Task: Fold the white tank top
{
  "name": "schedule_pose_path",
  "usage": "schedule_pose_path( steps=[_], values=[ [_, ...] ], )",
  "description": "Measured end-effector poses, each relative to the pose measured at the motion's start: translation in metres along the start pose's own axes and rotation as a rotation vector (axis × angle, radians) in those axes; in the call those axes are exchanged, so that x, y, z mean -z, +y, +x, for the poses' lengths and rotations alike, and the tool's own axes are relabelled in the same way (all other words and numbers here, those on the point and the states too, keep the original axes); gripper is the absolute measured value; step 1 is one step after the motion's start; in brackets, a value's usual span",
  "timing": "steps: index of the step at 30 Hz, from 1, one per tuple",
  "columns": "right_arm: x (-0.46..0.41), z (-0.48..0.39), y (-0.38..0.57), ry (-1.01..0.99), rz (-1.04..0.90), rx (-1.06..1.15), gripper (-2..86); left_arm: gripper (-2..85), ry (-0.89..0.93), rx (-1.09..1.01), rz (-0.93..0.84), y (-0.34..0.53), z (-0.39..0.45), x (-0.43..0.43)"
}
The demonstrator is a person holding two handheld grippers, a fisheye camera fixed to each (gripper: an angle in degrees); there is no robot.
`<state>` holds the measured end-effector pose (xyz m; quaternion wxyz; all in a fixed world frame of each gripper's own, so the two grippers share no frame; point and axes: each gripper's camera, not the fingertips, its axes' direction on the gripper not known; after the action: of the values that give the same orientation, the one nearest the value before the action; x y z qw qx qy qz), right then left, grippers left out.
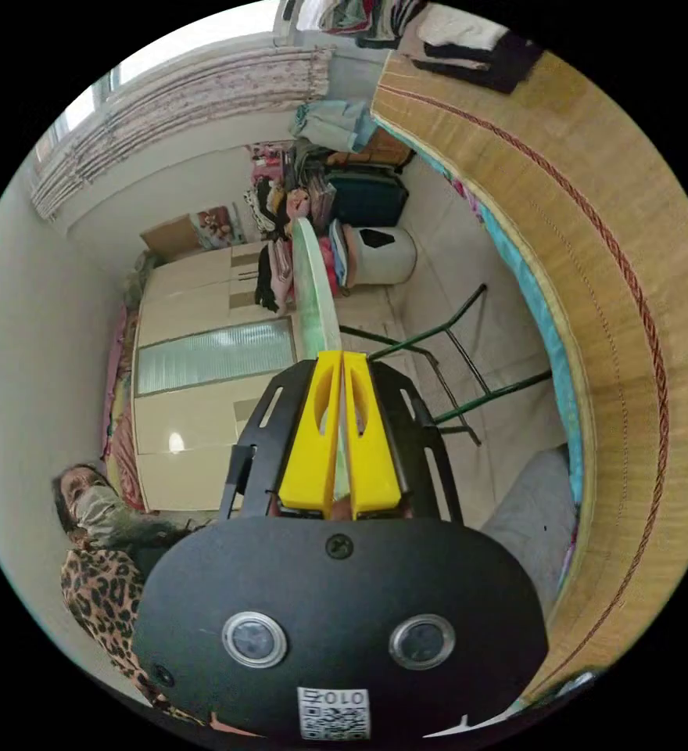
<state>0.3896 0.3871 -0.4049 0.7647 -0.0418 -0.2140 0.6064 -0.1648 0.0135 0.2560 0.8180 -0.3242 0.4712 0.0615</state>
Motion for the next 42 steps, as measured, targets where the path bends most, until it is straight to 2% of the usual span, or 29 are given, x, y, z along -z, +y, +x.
schedule_pose_path(
  steps=[4,6,9,12,14,17,20,22,24,26,30,35,42],
  values=[
    [0.024,-0.030,-0.076,0.111,0.032,0.130,2.6,-0.1,-0.009,-0.072,0.124,0.001,0.027,0.002],
    [0.021,-0.042,-0.113,0.190,-0.013,0.169,2.6,-0.1,-0.049,-0.240,0.222,-0.002,0.065,0.001],
    [0.020,-0.071,-0.172,0.374,-0.029,0.290,2.7,-0.1,-0.108,-0.384,0.359,0.007,0.106,-0.007],
    [0.062,-0.093,-0.217,0.438,0.081,0.408,2.9,-0.1,-0.116,-0.507,0.375,0.025,0.135,-0.028],
    [0.122,-0.087,-0.245,0.493,0.216,0.442,3.3,-0.1,-0.140,-0.573,0.368,0.041,0.149,-0.041],
    [0.193,-0.041,-0.286,0.469,0.355,0.359,6.3,-0.1,-0.200,-0.584,0.426,0.078,0.164,-0.064],
    [0.237,0.023,-0.334,0.363,0.354,0.168,10.1,-0.1,-0.218,-0.492,0.539,0.120,0.167,-0.097],
    [0.260,0.045,-0.354,0.359,0.378,0.113,10.8,-0.1,-0.193,-0.426,0.582,0.140,0.171,-0.118],
    [0.278,0.052,-0.373,0.424,0.383,0.130,11.2,-0.1,-0.260,-0.414,0.564,0.154,0.189,-0.140],
    [0.290,0.061,-0.404,0.589,0.328,0.102,13.0,-0.1,-0.302,-0.404,0.573,0.159,0.203,-0.151],
    [0.299,0.076,-0.443,0.724,0.264,0.041,13.9,-0.1,-0.206,-0.383,0.611,0.162,0.211,-0.172],
    [0.314,0.077,-0.479,0.588,0.269,0.044,12.6,-0.1,-0.088,-0.322,0.590,0.158,0.203,-0.202],
    [0.315,0.073,-0.513,0.573,0.200,0.029,11.8,-0.1,-0.079,-0.321,0.559,0.159,0.213,-0.232]
  ],
)
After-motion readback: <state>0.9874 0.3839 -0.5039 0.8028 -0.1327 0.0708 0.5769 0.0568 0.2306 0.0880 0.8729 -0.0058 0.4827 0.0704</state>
